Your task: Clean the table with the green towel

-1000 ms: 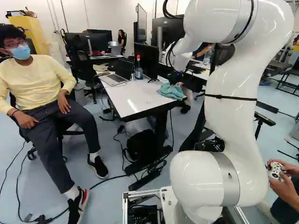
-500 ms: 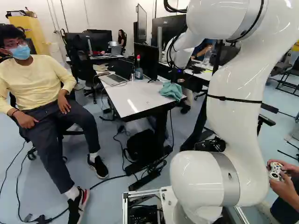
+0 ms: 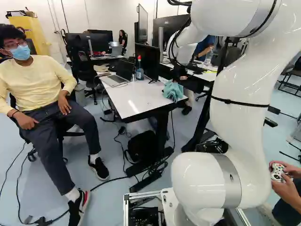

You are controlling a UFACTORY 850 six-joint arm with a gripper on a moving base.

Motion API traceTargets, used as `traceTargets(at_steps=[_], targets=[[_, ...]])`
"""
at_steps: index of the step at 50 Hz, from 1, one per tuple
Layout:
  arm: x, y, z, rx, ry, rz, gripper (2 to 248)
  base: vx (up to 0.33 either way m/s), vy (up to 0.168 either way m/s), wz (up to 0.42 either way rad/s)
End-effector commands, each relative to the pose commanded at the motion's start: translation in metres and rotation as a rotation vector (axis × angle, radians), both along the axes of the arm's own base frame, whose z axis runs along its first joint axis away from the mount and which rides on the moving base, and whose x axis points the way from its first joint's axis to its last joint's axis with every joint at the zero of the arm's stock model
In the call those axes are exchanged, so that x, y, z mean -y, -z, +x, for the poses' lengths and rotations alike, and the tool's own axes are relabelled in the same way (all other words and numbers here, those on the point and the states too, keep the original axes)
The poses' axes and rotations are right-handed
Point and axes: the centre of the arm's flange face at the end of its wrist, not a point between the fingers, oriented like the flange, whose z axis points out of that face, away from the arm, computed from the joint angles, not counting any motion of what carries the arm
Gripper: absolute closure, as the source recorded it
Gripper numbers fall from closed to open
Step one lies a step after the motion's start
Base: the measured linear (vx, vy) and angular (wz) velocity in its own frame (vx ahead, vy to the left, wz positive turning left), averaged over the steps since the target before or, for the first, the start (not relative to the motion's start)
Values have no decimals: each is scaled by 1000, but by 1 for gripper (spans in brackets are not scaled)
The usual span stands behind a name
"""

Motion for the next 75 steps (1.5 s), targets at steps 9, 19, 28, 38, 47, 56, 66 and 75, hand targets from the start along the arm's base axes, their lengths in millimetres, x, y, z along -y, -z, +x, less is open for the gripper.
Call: traceTargets(at_steps=[9,19,28,38,47,56,66,75], targets=[[-3,-10,-2,-9,-5,2,224,0,0,0],[-9,-21,-3,-20,-14,4,224,0,0,0],[-14,-31,-4,-30,-23,5,224,0,0,0],[-22,-42,-5,-37,-37,7,224,0,0,0],[-31,-52,-5,-38,-51,6,224,0,0,0],[-40,-63,-6,-31,-67,5,224,0,0,0],[-51,-76,-6,-9,-85,2,224,0,0,0],[-60,-87,-7,12,-101,-1,224,0,0,0]])
